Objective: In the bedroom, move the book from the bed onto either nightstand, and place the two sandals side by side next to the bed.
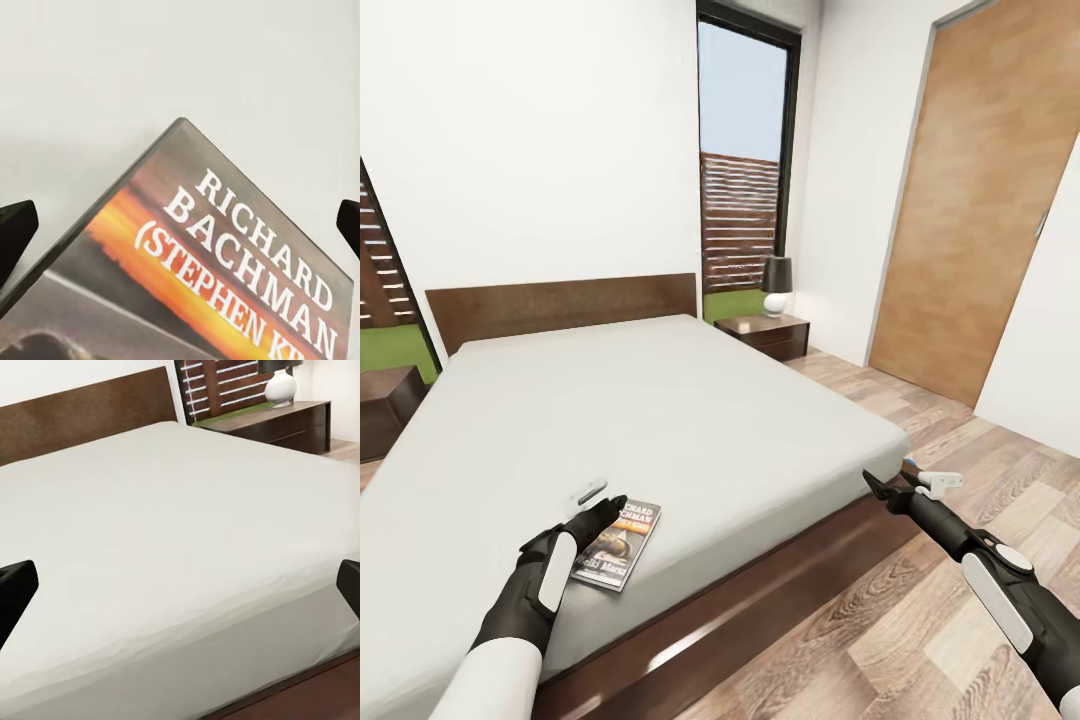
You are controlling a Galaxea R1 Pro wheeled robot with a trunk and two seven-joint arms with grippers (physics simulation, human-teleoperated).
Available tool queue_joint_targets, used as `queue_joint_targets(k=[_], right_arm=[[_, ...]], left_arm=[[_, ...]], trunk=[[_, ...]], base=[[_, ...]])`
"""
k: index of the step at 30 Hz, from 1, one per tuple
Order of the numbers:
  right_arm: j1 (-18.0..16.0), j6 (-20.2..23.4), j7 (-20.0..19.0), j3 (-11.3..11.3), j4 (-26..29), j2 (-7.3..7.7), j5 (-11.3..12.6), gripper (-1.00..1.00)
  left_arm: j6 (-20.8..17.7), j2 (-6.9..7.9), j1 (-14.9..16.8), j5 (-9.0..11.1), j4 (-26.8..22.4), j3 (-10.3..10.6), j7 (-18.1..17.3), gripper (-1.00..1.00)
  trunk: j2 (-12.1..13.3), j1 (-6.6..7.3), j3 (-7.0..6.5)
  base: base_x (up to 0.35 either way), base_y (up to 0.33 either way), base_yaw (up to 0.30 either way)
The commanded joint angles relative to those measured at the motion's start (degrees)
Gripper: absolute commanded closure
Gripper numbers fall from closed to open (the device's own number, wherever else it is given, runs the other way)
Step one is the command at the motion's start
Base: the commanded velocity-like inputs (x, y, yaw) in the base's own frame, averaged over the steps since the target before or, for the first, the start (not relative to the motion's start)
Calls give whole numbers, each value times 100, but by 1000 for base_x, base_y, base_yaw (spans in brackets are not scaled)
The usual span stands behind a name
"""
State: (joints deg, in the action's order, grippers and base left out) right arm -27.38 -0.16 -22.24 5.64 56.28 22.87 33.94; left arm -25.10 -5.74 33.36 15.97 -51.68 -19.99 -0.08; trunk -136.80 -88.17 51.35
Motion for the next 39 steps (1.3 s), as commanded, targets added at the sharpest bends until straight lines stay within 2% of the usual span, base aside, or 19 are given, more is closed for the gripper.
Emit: queue_joint_targets(k=[1, 11, 34, 39], right_arm=[[-2, 0, -9, 16, -3, 7, 59, -100], [-4, -2, -9, 14, -3, 7, 60, -100], [-4, -2, -11, 16, -3, 7, 59, -100], [-4, -2, -14, 16, -3, 7, 60, -100]], left_arm=[[-38, -7, 4, 46, -8, -22, -1, -100], [-38, -7, 4, 46, -8, -22, -1, -100], [-38, -68, 4, 46, -8, -22, -1, -100], [-38, -75, 4, 46, -8, -22, -1, -100]], trunk=[[-3, 1, 6], [-3, 1, -25], [-3, 1, -27], [-3, 1, -35]], base=[[0, 0, -7], [0, 0, -120], [-67, 0, -4], [-1, 0, -130]])
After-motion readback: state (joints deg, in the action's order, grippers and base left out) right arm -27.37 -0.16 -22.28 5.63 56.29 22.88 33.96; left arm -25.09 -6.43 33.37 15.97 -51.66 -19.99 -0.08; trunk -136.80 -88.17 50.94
